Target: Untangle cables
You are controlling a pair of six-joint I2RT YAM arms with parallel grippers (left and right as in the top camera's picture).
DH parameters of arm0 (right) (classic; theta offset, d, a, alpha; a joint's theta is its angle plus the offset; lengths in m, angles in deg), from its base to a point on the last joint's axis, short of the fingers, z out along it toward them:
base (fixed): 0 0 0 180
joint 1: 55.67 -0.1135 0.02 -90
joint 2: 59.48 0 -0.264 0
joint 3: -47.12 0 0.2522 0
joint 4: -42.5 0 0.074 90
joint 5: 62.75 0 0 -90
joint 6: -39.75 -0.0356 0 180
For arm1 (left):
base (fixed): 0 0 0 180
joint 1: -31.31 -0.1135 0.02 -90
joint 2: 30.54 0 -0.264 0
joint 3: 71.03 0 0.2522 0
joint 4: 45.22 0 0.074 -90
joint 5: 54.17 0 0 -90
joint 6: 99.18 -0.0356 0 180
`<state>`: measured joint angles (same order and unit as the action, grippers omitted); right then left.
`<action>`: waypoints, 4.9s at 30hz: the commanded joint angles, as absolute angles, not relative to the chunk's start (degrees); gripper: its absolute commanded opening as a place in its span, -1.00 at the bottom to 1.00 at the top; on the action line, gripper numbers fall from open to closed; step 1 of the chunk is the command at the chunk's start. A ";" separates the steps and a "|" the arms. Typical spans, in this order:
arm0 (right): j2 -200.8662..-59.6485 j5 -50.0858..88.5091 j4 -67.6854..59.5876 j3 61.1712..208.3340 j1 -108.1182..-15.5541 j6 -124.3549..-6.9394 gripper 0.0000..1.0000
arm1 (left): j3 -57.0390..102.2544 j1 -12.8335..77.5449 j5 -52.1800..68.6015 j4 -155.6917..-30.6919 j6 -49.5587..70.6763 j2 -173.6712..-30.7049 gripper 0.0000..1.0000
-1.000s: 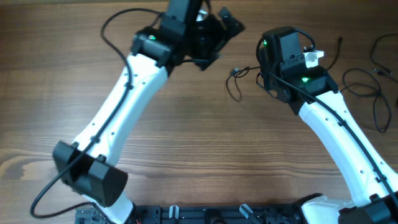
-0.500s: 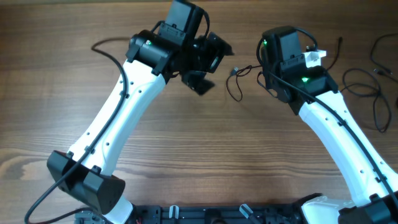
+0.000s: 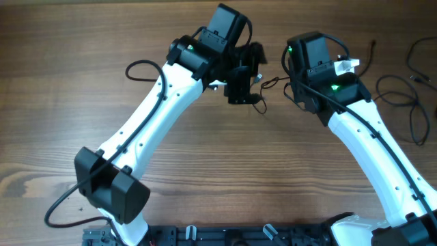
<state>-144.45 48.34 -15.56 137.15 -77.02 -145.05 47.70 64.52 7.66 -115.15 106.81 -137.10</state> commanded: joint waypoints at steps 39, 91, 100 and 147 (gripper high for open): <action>-145.55 50.87 -17.41 137.41 -76.82 -144.90 -0.92 | 47.66 64.30 7.60 -115.34 112.97 -139.75 -0.82; -145.55 0.64 -4.32 137.30 -78.15 -108.79 0.69 | 47.74 50.66 13.63 -115.08 75.51 -139.51 -0.92; -145.96 9.34 -3.80 137.28 -78.20 -136.38 -0.42 | 47.74 50.64 9.06 -115.15 76.73 -139.51 -0.92; -148.65 11.00 -0.50 137.26 -80.21 -132.35 -0.77 | 47.72 53.59 6.27 -117.11 75.22 -138.77 -0.92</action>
